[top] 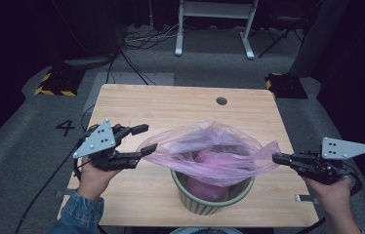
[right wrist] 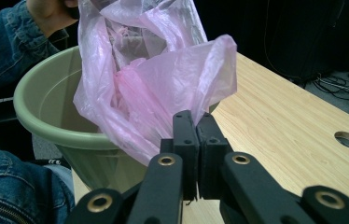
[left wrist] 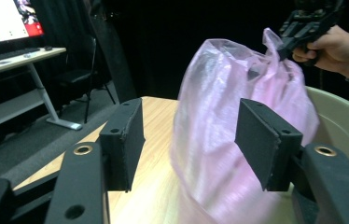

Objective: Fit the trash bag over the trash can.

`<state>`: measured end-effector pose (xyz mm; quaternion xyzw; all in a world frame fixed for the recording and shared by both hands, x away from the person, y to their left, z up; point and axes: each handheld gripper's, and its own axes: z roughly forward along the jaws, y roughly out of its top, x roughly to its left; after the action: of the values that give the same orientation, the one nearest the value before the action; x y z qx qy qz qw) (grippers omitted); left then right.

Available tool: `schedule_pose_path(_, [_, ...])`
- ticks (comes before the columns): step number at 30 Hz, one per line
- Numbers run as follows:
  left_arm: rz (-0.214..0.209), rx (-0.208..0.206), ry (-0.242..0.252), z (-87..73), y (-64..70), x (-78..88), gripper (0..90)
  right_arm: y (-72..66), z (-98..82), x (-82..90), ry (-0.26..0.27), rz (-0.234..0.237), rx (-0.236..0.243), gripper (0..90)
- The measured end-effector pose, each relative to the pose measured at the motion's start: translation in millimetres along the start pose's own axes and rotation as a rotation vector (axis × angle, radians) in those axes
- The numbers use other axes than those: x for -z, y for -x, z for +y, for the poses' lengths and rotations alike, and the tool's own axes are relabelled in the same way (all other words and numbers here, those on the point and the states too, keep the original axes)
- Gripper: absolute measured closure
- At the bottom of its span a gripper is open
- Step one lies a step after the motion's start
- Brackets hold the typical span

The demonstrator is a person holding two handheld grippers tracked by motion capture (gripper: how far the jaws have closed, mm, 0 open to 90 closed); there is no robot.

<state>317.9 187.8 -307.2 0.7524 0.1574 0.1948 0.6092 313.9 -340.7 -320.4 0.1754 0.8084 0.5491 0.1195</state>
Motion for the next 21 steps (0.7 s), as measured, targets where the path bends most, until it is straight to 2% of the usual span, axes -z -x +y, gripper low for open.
schedule_pose_path(4, [-0.026,0.023,-0.046,-2.1,-5.8,-18.6,40.6,0.9,2.3,-3.4,-0.002,-0.001,0.007,86.8])
schedule_pose_path(6, [-0.060,0.046,-0.084,-3.7,-6.3,-25.1,53.7,0.7,3.6,-4.9,0.004,-0.001,0.011,83.9])
schedule_pose_path(8, [-0.054,0.042,-0.107,-5.9,-3.9,-29.0,70.0,-0.1,4.2,-6.2,0.014,-0.012,0.018,74.9])
schedule_pose_path(10, [-0.038,0.030,-0.120,-7.5,-0.9,-29.9,81.4,-1.7,3.7,-7.6,0.031,-0.045,0.033,62.8])
schedule_pose_path(12, [-0.010,0.016,-0.122,-8.9,2.1,-28.0,89.0,-4.9,2.8,-6.8,0.038,-0.057,0.041,62.5])
schedule_pose_path(15, [0.016,0.016,-0.117,-11.3,3.7,-22.1,89.5,-6.7,2.5,-4.5,0.045,-0.062,0.040,64.8])
schedule_pose_path(19, [0.054,0.020,-0.108,-16.2,4.6,-12.5,89.7,-7.1,2.3,-1.4,0.023,-0.061,0.026,82.3])
schedule_pose_path(21, [0.077,0.023,-0.106,-19.1,4.1,-7.8,89.8,-7.2,2.2,-0.8,0.014,-0.067,0.020,86.0])
